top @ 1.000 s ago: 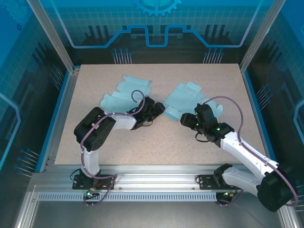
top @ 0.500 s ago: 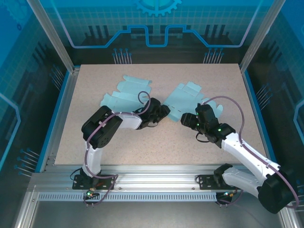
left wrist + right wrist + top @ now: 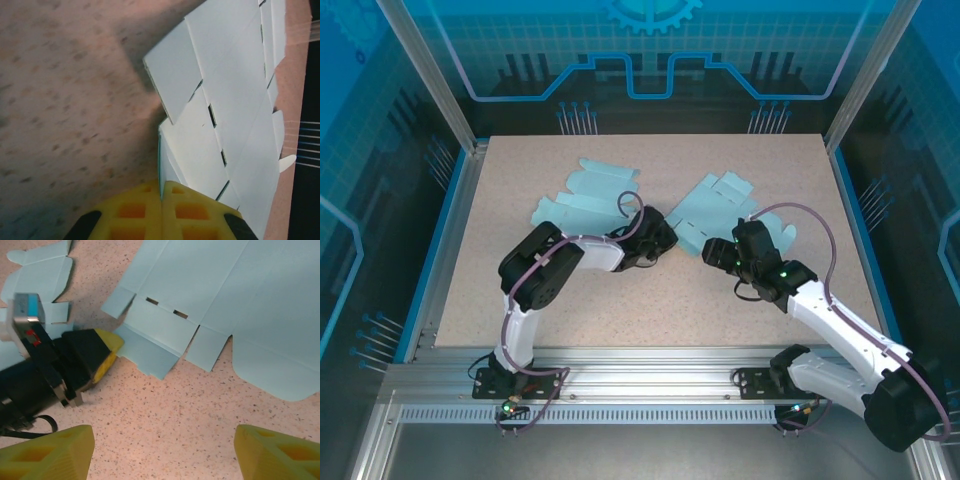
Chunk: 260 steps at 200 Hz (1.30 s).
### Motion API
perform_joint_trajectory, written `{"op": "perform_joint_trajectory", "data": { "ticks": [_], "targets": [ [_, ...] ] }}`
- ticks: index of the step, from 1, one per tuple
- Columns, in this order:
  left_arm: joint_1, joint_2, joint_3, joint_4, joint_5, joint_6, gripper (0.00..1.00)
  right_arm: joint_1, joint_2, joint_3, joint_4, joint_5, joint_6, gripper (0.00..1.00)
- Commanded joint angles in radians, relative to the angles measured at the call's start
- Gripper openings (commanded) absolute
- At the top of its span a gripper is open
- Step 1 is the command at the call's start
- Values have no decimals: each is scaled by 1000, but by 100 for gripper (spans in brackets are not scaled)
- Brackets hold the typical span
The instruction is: Fold the paper box
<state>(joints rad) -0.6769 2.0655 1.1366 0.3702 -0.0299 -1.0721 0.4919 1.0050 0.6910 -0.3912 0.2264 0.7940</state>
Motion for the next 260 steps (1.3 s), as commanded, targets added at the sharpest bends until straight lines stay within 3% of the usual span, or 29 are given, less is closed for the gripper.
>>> {"op": "perform_joint_trajectory", "data": {
  "ticks": [1, 31, 96, 123, 166, 186, 233, 260],
  "targets": [
    [1, -41, 36, -47, -32, 203, 0, 4, -14, 36, -47, 26, -40, 77],
    [21, -129, 31, -46, 0, 482, 0, -27, -7, 63, -51, -14, -91, 78],
    [165, -361, -178, 145, 307, 1009, 0, -240, 27, 158, -61, -230, -235, 77],
    [230, -389, -226, 193, 430, 1138, 0, -303, 39, 183, -56, -299, -308, 78],
    [291, -401, -330, 424, 621, 1348, 0, -346, 81, 309, -77, -334, -513, 77],
    [322, -397, -337, 479, 698, 1397, 0, -348, 104, 396, -120, -353, -668, 77],
    [413, -357, -288, 525, 862, 1346, 0, -369, 217, 534, -153, -430, -1036, 78],
    [454, -336, -255, 519, 950, 1322, 0, -422, 314, 633, -177, -508, -1129, 76]
  ]
}}
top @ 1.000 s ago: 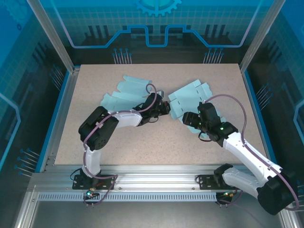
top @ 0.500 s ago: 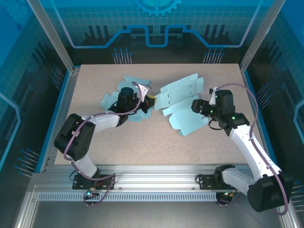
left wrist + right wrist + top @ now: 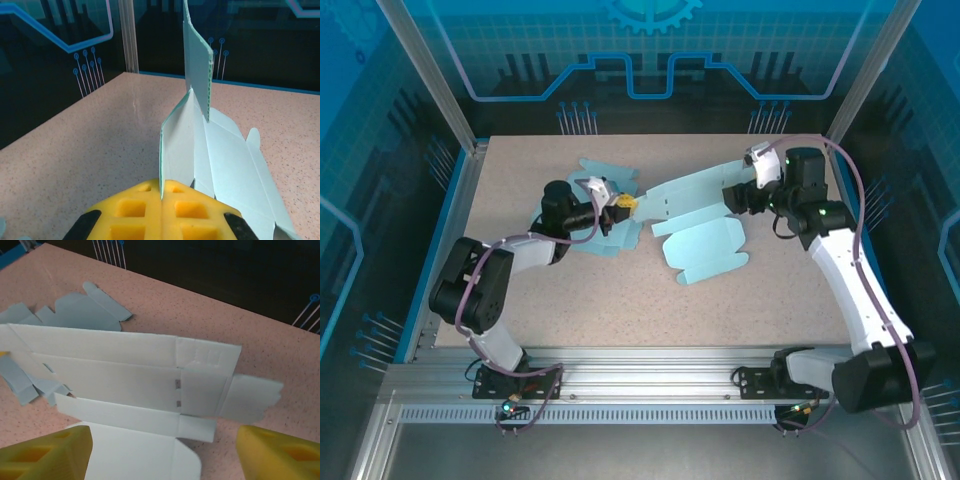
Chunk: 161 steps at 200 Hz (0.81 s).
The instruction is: Fold the paper box
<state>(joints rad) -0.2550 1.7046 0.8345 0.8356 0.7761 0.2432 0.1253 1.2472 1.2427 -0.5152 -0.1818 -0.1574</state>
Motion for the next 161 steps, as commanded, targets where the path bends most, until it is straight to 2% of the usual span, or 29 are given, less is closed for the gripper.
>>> {"op": "perform_joint_trajectory", "data": {
  "ticks": [1, 42, 66, 80, 110, 134, 161],
  "targets": [
    [33, 25, 49, 54, 146, 6, 0, -59, 76, 86, -54, -105, -181, 76],
    [59, 49, 104, -10, 208, 29, 0, -156, 205, 213, -107, -338, -251, 72],
    [59, 53, 133, -80, 218, 63, 0, -170, 273, 282, -156, -461, -301, 69],
    [59, 54, 139, -92, 217, 70, 0, -170, 321, 336, -213, -523, -338, 65],
    [59, 53, 154, -138, 215, 92, 0, -174, 405, 417, -268, -587, -363, 58],
    [59, 54, 161, -159, 196, 103, 0, -174, 459, 478, -342, -645, -392, 47],
    [59, 57, 166, -167, 180, 105, 0, -174, 473, 475, -368, -672, -404, 47]
  ]
}}
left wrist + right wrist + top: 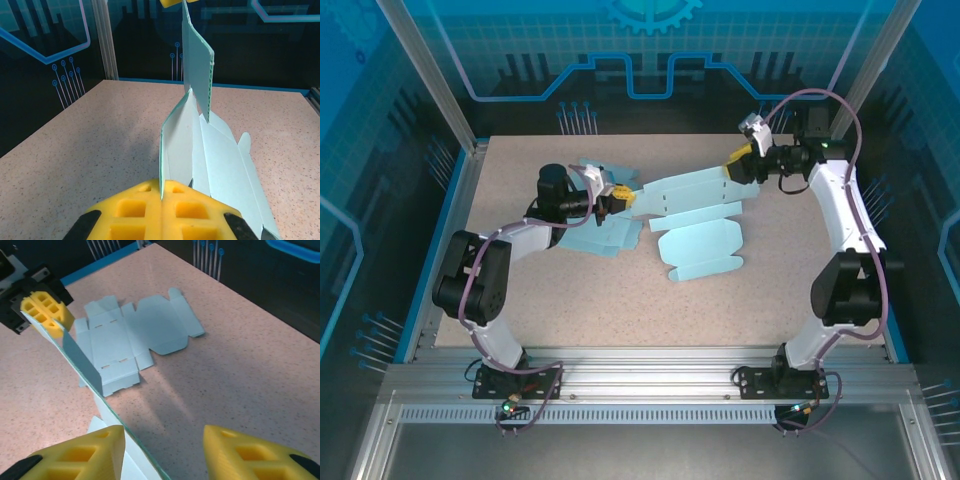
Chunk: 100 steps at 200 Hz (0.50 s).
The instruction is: Fold the paper box
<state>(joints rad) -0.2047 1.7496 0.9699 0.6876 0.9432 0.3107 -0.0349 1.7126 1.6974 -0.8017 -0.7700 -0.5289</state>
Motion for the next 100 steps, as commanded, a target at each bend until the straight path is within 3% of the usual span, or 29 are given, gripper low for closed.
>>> {"op": "perform_joint_trajectory", "data": {
  "ticks": [1, 59, 100],
  "targets": [
    [8, 13, 30, -19, 13, 38, 0, -14, 7, 19, -81, -84, -33, 47],
    [10, 16, 44, -36, 6, 45, 0, -14, 5, -33, -64, -60, -33, 42],
    [16, 17, 53, -38, 12, 42, 0, -15, 0, -64, -58, -17, -43, 44]
  ]
}}
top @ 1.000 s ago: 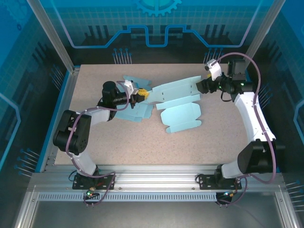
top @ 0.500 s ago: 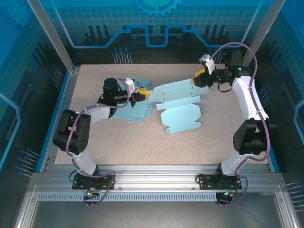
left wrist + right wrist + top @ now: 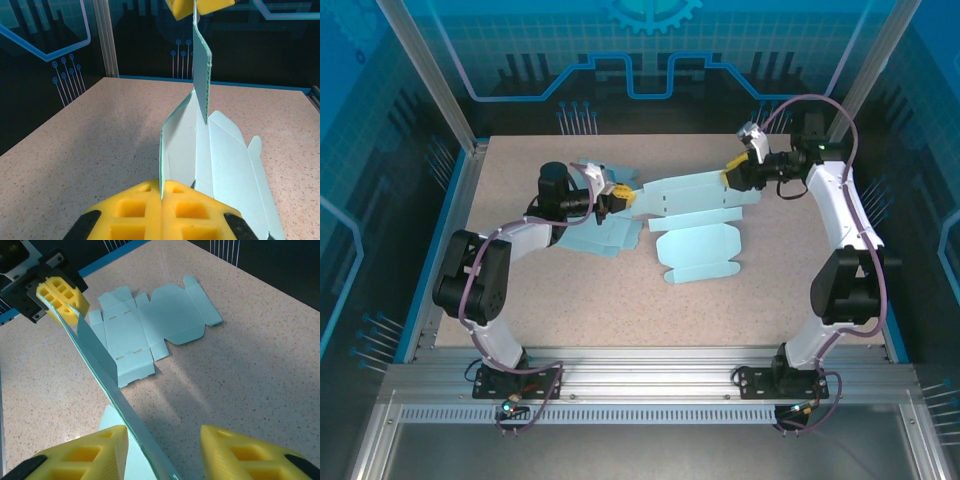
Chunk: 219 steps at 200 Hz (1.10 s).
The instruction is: Fold the paper box
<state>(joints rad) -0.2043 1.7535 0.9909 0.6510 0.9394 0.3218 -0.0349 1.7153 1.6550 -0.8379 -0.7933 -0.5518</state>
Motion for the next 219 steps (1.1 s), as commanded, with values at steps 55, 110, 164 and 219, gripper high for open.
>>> {"op": "perform_joint_trajectory", "data": {
  "ticks": [55, 110, 164, 219],
  "targets": [
    [27, 5, 49, -57, 15, 51, 0, -19, -23, -33, -7, -37, -17, 12],
    [26, -112, 126, -388, -70, 196, 69, -2, -58, -57, 31, -20, -13, 0],
    [-27, -183, 411, -802, -242, 305, 99, 36, -84, -70, 58, 11, -13, 0],
    [-175, -48, 660, -1082, -379, 532, 98, 87, -111, -79, 72, 47, -16, 0]
  ]
}}
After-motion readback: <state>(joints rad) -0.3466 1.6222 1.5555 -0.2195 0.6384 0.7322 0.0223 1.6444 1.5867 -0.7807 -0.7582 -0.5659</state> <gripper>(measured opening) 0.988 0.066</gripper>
